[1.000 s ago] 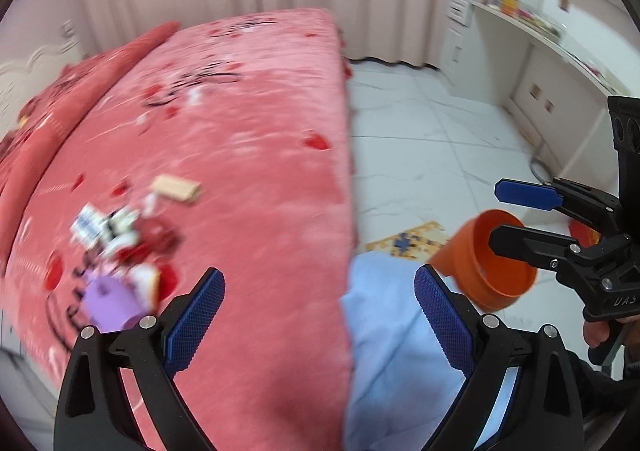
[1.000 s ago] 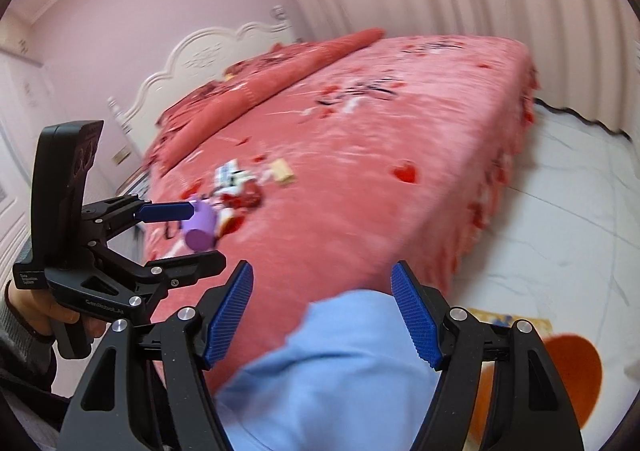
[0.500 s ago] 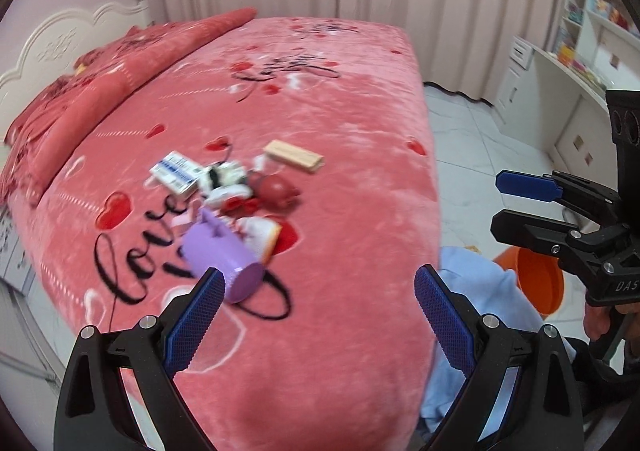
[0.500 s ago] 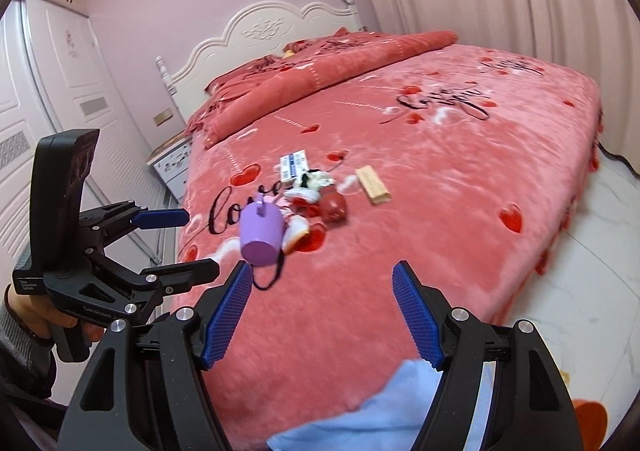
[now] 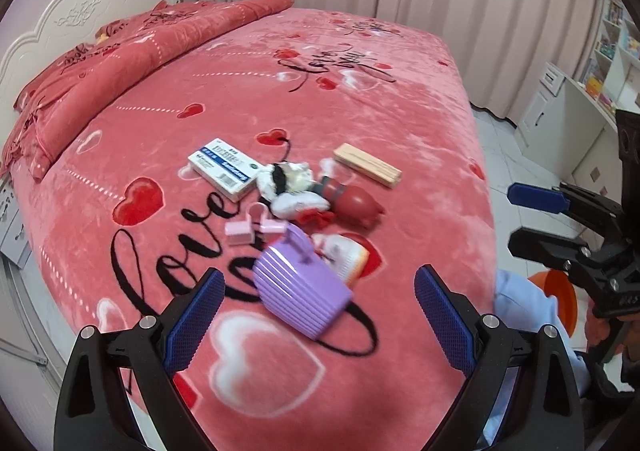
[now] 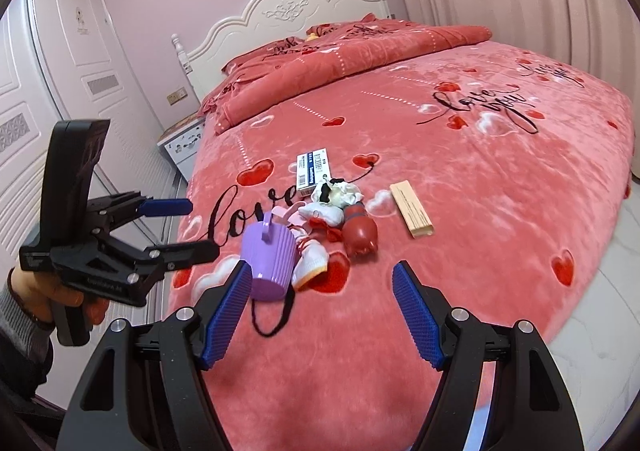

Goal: Collect trash
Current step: 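Move both tools back over the bed toward the remaining items, then grasp the red toy figure with the right tool while the left grasps the Sanlietong box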

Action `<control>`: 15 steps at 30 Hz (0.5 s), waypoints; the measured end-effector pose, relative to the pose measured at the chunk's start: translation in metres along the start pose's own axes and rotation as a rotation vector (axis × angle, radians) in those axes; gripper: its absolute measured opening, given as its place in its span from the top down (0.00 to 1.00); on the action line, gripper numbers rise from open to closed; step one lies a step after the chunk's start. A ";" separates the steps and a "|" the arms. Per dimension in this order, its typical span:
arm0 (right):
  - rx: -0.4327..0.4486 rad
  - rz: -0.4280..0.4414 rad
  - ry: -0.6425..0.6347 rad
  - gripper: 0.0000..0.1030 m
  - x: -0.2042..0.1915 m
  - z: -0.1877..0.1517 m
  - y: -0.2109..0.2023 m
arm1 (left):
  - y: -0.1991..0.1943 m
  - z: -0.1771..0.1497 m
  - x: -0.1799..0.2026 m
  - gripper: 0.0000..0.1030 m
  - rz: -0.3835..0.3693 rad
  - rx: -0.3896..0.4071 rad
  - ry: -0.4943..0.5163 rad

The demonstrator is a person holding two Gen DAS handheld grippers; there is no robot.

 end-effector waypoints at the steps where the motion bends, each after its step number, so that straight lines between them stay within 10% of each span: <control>1: -0.005 0.005 -0.001 0.30 0.001 0.003 0.006 | 0.004 0.003 -0.004 0.08 0.001 -0.007 -0.003; 15: -0.097 0.018 -0.028 0.42 0.020 0.020 0.088 | 0.054 0.028 -0.037 0.08 -0.035 -0.065 -0.029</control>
Point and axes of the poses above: each gripper's, at about its wrist camera, not at the fingertips, and y roughly the way its jaws point, x to its right, z to its top, the point moved 1 cm from there along y, roughly the way its jaws point, and after that the axes turned 2 degrees about z, right-handed, at the moved point
